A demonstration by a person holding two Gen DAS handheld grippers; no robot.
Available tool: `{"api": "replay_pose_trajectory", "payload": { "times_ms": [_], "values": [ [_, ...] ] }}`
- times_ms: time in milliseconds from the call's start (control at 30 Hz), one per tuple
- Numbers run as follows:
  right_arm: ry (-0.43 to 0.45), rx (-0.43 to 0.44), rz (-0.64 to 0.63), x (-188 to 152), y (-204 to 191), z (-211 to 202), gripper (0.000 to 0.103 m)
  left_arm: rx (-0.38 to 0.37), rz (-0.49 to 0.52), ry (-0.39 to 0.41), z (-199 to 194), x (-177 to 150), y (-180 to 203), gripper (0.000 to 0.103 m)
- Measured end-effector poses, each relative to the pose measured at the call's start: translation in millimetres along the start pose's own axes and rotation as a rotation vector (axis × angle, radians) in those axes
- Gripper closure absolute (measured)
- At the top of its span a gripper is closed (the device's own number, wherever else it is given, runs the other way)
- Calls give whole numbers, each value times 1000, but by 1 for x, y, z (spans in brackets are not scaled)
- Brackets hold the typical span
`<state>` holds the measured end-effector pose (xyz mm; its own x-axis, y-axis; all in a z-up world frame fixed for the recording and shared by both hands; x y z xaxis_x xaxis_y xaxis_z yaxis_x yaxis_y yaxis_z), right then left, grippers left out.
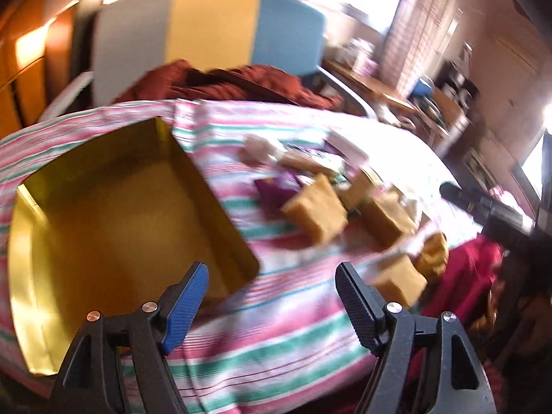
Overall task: Organize objects
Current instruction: 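Grasp a yellow sponge with the left tool while the right tool grasps the yellow knitted glove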
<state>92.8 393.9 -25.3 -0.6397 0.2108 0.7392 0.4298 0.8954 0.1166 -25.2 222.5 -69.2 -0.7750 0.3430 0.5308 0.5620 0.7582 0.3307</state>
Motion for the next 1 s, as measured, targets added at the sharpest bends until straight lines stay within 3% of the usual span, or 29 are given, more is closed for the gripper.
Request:
{"api": "replay_pose_trajectory", "payload": {
  "times_ms": [267, 367, 567, 767, 900, 1000],
  "values": [
    [-50, -120, 121, -27, 103, -26, 0, -109, 297, -134, 41, -37, 80, 27],
    [-71, -125, 143, -36, 120, -30, 0, -137, 442, -136, 48, -53, 112, 27],
    [-112, -116, 173, -49, 131, -29, 0, -154, 609, -177, 78, -72, 149, 27],
    [-143, -95, 178, -51, 134, -22, 0, -146, 611, -252, 115, -83, 154, 43],
    [-198, -47, 135, -55, 122, -7, 0, -204, 551, -236, 110, -80, 141, 48],
    [-258, 2, 91, -60, 108, 7, 0, -197, 499, -200, 103, -70, 126, 48]
  ]
}}
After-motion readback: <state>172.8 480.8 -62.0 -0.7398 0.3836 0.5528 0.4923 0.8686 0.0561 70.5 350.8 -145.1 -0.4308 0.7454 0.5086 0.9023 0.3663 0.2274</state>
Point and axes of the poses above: each gripper's, at about its wrist camera, not at the fingertips, and z roughly the way its jaws point, y to its right, x to its top, the point moved 6 cm from there along z, roughly the way its jaws point, and after that the axes turned 10 degrees about -z, right-handed, at the moved point
